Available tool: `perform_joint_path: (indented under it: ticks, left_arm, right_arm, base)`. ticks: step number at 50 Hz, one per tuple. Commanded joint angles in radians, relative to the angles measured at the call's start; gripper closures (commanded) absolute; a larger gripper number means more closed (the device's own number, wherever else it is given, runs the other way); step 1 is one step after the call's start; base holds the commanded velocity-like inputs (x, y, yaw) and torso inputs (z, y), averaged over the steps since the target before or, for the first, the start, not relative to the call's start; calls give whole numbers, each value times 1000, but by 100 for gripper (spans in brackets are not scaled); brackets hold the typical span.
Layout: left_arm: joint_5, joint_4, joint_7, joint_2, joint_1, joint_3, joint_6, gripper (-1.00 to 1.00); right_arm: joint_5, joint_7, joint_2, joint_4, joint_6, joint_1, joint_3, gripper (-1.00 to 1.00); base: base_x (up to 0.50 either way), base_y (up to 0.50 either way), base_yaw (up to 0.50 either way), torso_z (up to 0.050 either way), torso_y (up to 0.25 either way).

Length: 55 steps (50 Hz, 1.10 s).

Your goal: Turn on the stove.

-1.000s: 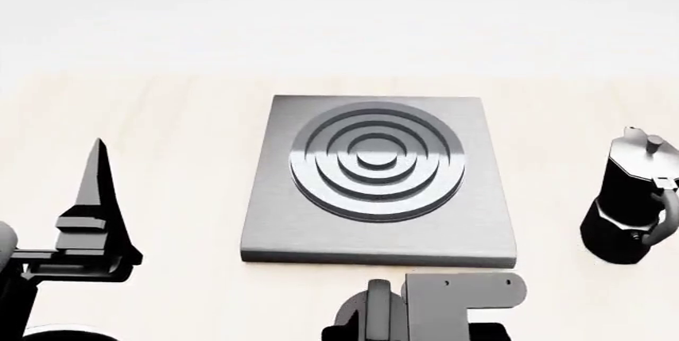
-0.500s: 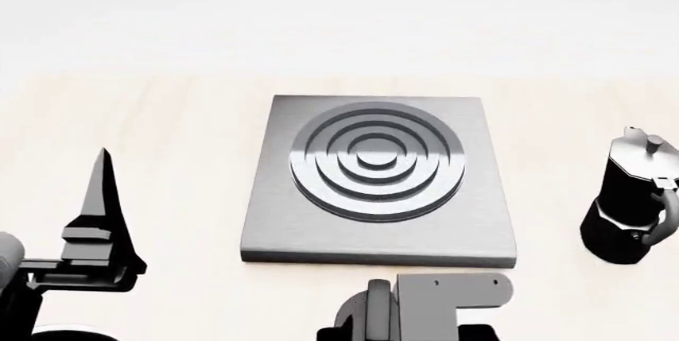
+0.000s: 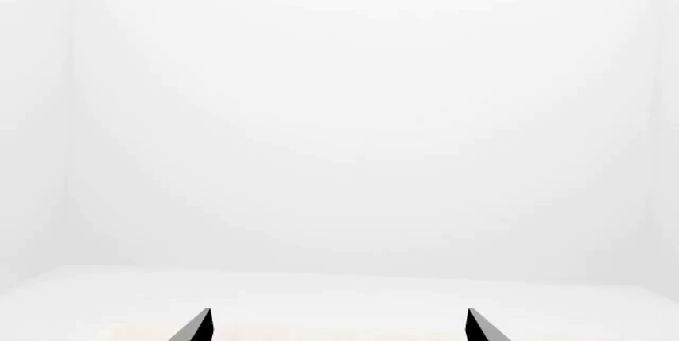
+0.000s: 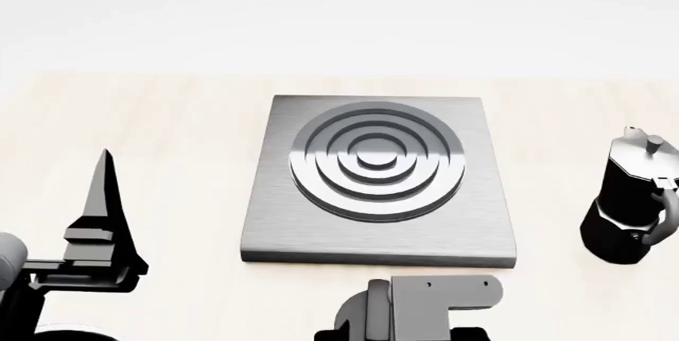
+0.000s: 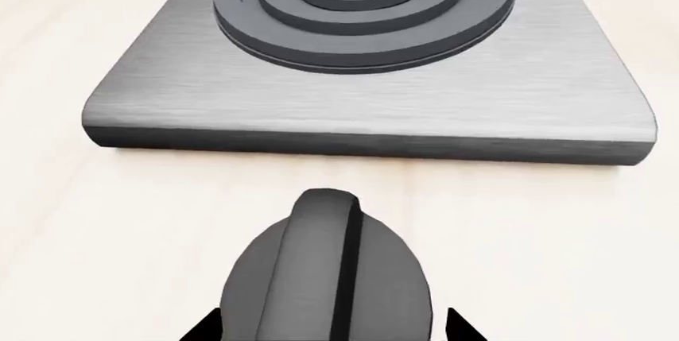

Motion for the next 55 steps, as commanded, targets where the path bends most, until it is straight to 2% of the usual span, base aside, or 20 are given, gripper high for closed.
perform_joint_path:
  ticks: [1,33,55]
  left_arm:
    - [-2,-6,-1,-4,2,2,10,-100]
    - [-9,-7,-13,-14,2,9,17,-100]
    - [-18,2,-26,-20,-1,12,11,-100]
  right_arm:
    - [3,4,-2,24,-10,1,-7,-100]
    - [10,-1,2,95,-53,9,-27,-100]
    - [18,61,32,43,-53,-38,13,-100]
  base:
    - [0,0,0,0,0]
    - [0,0,0,0,0]
    - [0,0,0,0,0]
